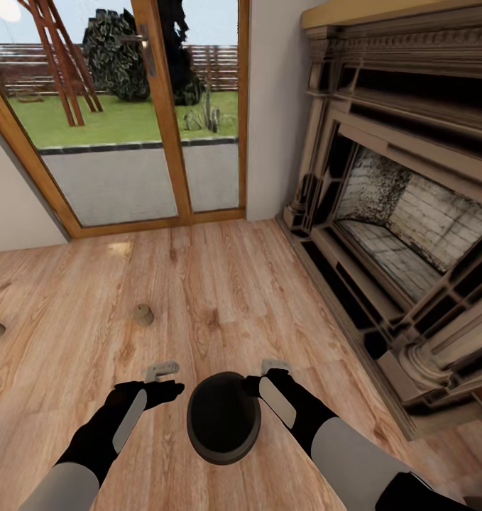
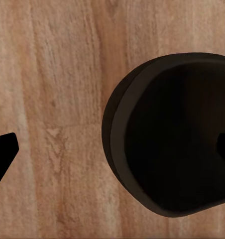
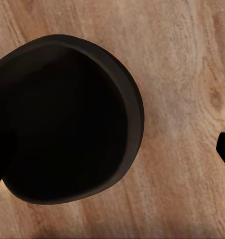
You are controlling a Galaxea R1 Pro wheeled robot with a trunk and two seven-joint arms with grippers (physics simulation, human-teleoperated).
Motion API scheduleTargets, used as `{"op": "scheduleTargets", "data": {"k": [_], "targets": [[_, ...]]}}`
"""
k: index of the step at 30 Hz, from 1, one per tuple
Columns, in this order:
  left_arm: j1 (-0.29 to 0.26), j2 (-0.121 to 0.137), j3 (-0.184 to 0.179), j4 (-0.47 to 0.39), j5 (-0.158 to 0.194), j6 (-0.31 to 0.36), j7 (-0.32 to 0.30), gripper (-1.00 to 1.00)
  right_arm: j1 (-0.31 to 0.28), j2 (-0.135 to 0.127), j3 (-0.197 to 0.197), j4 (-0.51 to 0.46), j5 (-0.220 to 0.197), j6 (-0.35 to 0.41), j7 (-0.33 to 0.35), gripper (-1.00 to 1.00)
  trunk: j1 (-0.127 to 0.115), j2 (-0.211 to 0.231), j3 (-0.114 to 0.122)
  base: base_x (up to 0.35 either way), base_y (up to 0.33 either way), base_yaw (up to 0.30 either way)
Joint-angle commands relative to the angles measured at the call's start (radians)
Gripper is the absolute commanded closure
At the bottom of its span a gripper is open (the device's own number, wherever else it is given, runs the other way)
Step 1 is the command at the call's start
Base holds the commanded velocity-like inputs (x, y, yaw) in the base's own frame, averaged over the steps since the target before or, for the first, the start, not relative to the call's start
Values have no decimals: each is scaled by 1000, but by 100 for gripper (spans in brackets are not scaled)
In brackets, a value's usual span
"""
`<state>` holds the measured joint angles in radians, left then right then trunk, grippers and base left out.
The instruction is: Place each of the two pumpkins and all three candles from the living room inside a cabinet in the living room (use any cabinet), then make sure every cabinet is closed, and position the cauldron so it is next to a table in the living room.
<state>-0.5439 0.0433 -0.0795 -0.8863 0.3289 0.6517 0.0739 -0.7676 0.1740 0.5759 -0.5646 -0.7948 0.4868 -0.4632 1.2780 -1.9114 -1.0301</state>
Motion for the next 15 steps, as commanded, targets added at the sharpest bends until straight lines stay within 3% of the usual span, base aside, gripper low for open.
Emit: {"op": "scheduleTargets", "data": {"k": [1,8,15], "targets": [[0,1,-4,-1,19,3,8,-100,-1,-1,5,-1,-9,1,-8,-100,4,-8,-4,0,0,0],[0,2,-5,-1,38,4,7,-100,-1,-1,7,-1,-9,-6,-5,-100,31,-57,-26,0,0,0],[0,2,-6,0,39,6,-22,-100,-1,-1,44,-1,-9,-28,-6,-100,57,-106,-48,0,0,0]]}}
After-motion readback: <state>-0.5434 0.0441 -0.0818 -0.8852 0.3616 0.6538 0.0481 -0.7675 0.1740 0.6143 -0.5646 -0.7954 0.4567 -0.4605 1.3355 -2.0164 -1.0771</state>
